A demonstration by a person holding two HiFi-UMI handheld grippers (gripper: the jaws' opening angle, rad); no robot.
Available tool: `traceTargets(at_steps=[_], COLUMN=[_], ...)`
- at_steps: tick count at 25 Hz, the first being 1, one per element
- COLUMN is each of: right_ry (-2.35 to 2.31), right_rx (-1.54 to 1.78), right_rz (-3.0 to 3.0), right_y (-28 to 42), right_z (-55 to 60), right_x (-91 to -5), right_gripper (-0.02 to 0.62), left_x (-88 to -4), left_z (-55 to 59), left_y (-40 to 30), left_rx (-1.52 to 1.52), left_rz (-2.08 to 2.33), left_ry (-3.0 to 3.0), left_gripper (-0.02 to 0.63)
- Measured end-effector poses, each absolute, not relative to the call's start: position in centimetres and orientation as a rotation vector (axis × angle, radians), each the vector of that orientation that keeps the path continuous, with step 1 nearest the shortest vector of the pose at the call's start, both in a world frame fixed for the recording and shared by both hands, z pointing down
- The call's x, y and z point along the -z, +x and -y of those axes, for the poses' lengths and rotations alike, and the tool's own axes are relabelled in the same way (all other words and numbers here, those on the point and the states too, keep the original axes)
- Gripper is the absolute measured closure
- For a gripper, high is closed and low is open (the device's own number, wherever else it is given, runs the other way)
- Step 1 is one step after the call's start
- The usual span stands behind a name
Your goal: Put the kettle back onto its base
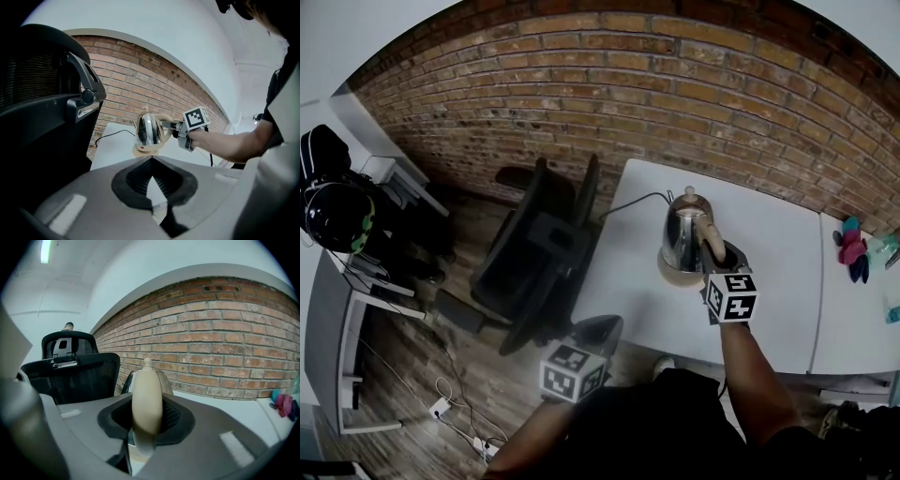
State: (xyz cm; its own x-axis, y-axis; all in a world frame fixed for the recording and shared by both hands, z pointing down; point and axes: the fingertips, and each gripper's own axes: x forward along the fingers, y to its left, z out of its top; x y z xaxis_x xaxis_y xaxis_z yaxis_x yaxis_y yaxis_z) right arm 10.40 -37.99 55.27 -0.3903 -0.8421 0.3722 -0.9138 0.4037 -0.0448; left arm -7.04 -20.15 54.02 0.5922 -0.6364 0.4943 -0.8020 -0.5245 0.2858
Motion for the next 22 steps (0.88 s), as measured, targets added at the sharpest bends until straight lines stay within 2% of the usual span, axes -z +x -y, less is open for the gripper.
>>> traceTargets(at_steps=[22], right_ry=[1.498], right_rx=[-0.444], right_rz=[2.282], right_y=[10.3], right_z=[35.0], right_x=[-58.6], right_gripper=[0.485], left_x=[-53.4], left_z=[19.4], left_y=[-7.4], left_rx=[-0.487], left_rz=[1.094], left_ry=[2.381], left_gripper=[0.606])
